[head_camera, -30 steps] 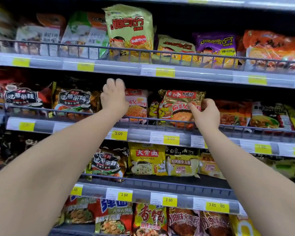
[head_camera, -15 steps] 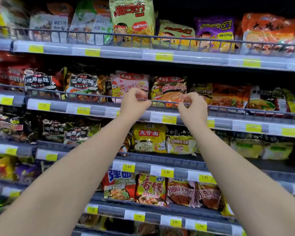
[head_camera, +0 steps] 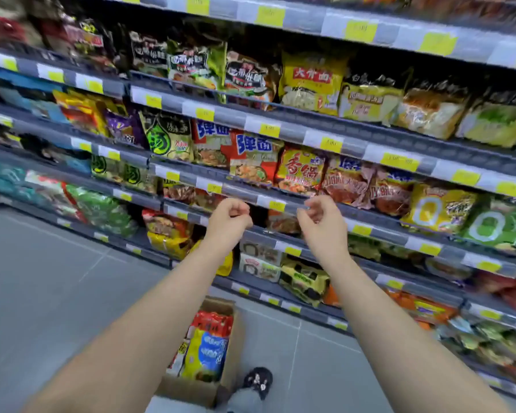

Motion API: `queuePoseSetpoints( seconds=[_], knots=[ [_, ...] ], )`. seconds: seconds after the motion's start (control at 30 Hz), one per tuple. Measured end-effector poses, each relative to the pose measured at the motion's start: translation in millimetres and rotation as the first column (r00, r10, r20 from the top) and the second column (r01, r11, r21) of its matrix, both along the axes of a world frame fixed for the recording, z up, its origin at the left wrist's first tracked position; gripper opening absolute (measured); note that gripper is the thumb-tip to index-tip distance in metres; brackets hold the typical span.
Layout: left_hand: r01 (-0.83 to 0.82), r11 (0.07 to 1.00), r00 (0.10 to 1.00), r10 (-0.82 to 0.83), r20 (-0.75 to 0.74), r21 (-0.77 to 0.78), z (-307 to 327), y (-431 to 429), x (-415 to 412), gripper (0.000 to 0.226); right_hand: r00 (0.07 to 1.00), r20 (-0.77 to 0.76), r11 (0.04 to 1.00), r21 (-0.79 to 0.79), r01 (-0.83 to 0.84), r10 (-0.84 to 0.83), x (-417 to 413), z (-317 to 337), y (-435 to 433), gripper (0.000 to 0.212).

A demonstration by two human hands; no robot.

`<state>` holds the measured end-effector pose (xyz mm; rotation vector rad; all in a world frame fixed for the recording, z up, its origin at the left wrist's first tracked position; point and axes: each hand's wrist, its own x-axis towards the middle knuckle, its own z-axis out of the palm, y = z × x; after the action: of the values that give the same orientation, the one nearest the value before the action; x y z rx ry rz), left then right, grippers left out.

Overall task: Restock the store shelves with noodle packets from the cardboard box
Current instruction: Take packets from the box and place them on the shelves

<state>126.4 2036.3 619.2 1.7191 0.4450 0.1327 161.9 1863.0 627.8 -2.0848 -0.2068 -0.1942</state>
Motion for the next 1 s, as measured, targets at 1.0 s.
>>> queuePoseSetpoints(
  seconds=[1.0],
  knots=[
    [0.063,0.991,0.711,0.041,-0.702,0.122,-437,287,-49,0.025,0.631,-0.727,0.958,-0.264,0.108,-0.272,-93,-448,224,0.031]
  ],
)
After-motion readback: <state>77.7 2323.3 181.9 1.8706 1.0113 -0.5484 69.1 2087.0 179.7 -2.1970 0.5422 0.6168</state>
